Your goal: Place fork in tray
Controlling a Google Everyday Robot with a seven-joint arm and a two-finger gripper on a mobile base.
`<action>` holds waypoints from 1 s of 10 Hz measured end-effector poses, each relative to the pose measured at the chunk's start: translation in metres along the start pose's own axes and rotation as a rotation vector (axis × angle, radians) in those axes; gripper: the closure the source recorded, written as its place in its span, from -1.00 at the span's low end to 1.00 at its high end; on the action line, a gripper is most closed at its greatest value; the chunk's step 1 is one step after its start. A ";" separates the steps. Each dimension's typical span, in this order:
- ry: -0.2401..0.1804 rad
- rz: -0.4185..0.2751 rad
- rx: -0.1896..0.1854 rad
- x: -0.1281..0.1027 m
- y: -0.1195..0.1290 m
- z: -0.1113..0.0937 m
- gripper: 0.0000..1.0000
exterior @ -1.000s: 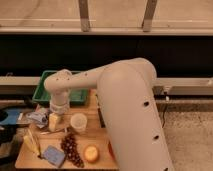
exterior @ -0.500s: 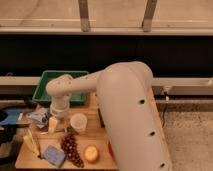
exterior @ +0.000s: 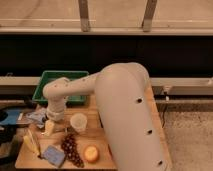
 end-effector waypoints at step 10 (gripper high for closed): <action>-0.074 0.019 -0.074 0.008 0.018 0.028 -0.60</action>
